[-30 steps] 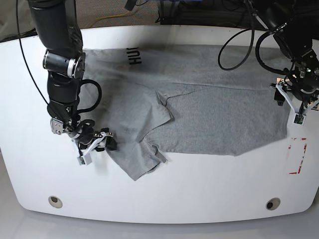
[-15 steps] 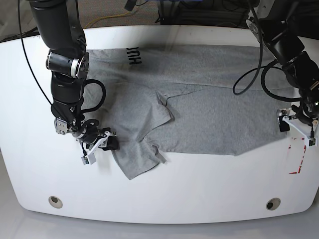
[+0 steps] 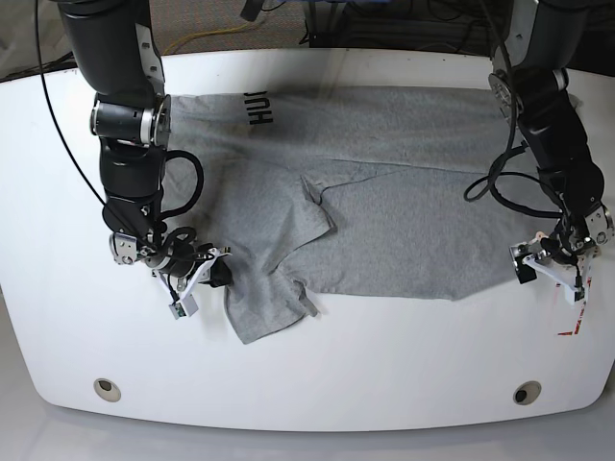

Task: Fold the T-shirt properly
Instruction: 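Grasp the shirt's hem corners with both grippers, then fold the hem up over the collar edge with both grippers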

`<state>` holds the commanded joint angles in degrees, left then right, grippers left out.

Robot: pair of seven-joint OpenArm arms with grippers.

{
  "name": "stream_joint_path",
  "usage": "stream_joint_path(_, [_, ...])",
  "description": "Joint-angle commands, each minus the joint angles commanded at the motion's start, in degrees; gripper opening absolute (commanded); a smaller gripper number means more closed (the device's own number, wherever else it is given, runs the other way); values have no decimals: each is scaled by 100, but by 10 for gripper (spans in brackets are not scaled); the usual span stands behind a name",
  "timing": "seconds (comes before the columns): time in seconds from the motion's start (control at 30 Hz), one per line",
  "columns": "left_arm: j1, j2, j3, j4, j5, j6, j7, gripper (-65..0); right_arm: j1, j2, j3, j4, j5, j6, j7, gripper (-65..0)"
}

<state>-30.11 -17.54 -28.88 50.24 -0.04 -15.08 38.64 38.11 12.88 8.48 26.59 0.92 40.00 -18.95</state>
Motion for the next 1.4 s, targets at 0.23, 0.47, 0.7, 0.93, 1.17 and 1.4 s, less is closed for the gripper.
stream_joint_path(0.23, [-378,-229,237,-1389,-44,-9,-668,-51,0,0,0,0,18,0,0,-628])
stream_joint_path(0.47, [-431,-211,308,-1486,-44,-422,-782,-142,0,0,0,0,0,0,0,-628])
stream_joint_path(0.7, [-431,-9,308,-1451,-18,-747,-967,-531,9,0,0,18,-18,0,0,-628])
stream_joint_path(0.93, [-299,0,220,-651,-79,-782,-1125,-650,79,18,-9,246,-9,0,-378,-650])
stream_joint_path(1.17, [229,-18,369,721,-519,-782,-826,-650,-290,35,-9,2171,18,0,-1459,-650])
stream_joint_path(1.4, [905,-18,369,1802,-985,-782,-598,-650,-756,53,0,4026,18,0,-2611,-650])
